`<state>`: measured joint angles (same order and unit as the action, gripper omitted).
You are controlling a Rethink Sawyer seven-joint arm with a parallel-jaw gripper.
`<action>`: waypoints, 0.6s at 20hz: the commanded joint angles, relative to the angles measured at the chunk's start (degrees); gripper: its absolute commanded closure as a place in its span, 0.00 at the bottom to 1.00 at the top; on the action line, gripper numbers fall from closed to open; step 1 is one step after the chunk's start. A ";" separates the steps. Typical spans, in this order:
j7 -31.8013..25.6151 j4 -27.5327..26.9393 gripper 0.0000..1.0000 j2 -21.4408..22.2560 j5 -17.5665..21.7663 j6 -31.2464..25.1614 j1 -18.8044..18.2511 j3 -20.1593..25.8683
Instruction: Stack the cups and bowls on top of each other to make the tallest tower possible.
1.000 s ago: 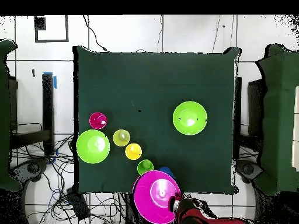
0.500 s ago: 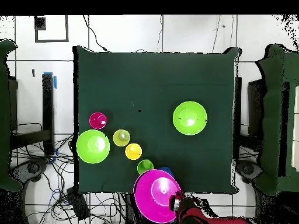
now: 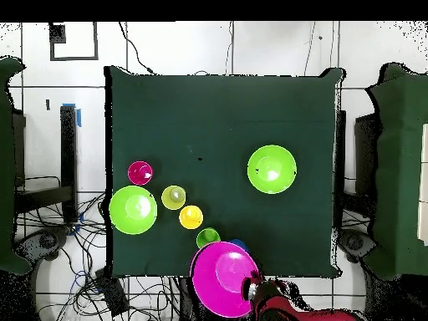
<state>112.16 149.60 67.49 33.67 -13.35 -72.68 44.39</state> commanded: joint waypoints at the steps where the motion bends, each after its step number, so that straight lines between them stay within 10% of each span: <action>1: 1.30 1.01 1.00 -0.97 0.67 4.07 1.41 2.45; 12: 0.39 -0.68 1.00 -1.84 2.69 4.17 0.54 1.50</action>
<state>112.16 149.60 67.54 33.66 -11.32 -72.90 44.40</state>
